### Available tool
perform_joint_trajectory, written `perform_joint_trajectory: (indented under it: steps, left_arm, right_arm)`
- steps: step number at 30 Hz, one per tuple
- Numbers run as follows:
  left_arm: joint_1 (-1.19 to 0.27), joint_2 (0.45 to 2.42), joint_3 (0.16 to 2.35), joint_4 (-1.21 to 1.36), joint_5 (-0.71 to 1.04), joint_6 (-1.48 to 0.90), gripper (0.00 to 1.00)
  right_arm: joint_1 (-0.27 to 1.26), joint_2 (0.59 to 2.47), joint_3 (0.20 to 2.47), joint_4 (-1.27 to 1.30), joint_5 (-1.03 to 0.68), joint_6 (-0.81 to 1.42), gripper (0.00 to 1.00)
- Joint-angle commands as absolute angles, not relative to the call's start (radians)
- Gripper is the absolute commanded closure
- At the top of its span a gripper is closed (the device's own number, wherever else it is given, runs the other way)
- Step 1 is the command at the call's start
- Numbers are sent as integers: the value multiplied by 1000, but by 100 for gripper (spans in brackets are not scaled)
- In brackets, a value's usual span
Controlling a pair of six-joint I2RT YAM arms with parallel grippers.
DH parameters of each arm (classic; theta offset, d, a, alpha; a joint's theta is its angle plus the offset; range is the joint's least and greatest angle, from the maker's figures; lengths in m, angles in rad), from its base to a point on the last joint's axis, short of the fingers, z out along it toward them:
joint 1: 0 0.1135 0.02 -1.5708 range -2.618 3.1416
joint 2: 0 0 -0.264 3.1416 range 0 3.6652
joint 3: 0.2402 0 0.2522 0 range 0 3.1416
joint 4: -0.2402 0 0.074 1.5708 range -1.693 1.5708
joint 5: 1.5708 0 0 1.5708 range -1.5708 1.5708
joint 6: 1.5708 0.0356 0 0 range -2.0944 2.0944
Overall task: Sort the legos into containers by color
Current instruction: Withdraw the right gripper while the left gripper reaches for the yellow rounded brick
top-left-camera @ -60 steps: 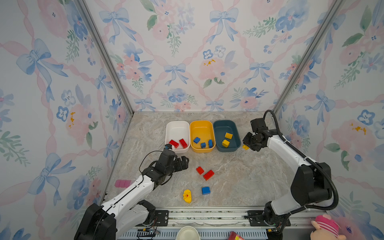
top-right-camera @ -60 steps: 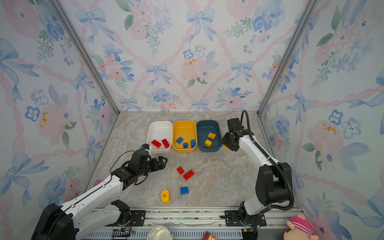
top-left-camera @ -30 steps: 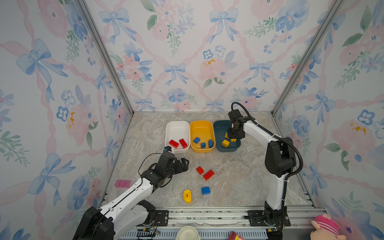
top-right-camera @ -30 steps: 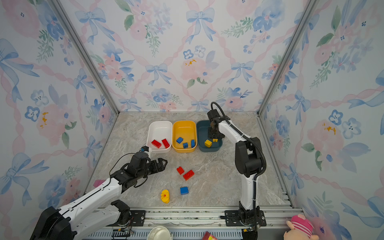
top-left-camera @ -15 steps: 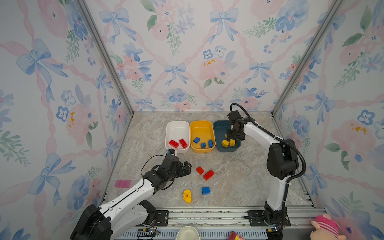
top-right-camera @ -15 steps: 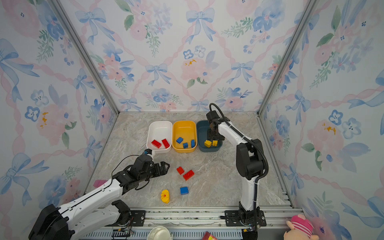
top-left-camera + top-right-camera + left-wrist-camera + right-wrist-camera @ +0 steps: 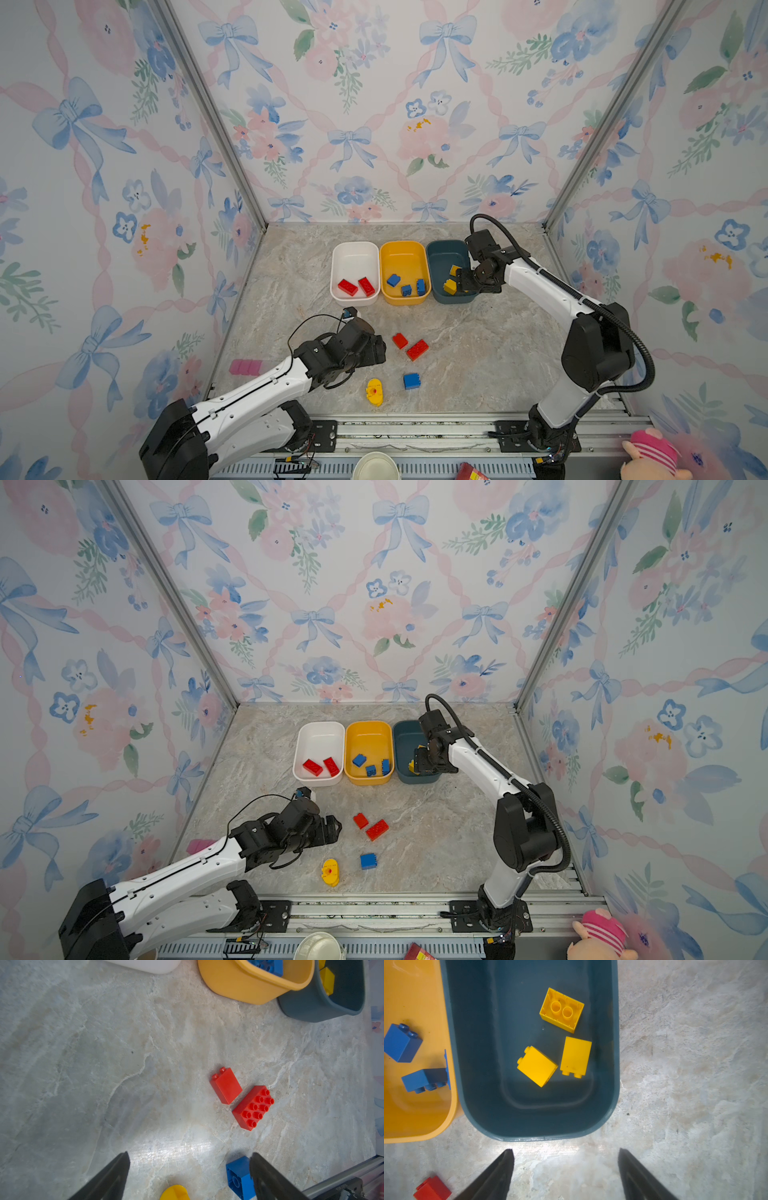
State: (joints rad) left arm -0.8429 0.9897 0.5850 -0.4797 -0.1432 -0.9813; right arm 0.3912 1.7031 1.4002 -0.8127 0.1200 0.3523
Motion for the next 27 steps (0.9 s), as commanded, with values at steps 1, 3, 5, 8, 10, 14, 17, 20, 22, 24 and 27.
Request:
perform_joint_trajectory:
  steps: [1,3,5,8,10,14,17,20,22,24,27]
  left_arm:
    - [-897,1011,616,-593,-198,-1069,9]
    - [-935,1023,622,-621,-210,-1110,11]
    - [-971,1037,625,-647,-217,-1146,13]
    - [-1019,1066,633,-678,-218,-1194,17]
    - [-1047,1092,644,-701,-212,-1215,19]
    - [-1081,1142,663,-738,-199,-1229,23]
    - [-1087,1169,674,-740,-184,-1224,26]
    - [-1095,1209,674,-740,-159,-1209,27]
    - [-1101,1242,715,-739,-145,-1195,27]
    - [-1108,1277,731,-738,-133,-1179,27]
    - [-1118,1316,745,-739,-110,-1165,28]
  right_arm:
    - [402,1618,1345,-836,85,362,17]
    - [402,1580,1311,-838,74,363,15]
    - [405,1546,1277,-839,65,366,14]
    - [405,1498,1226,-839,51,373,12]
    - [404,1468,1195,-841,47,379,11]
    - [404,1415,1140,-840,40,390,10]
    - [404,1388,1114,-842,35,396,9]
    - [404,1367,1093,-842,30,405,9]
    - [405,1355,1080,-841,28,409,8]
    - [404,1347,1069,-842,26,409,8]
    - [405,1337,1059,-842,26,411,7]
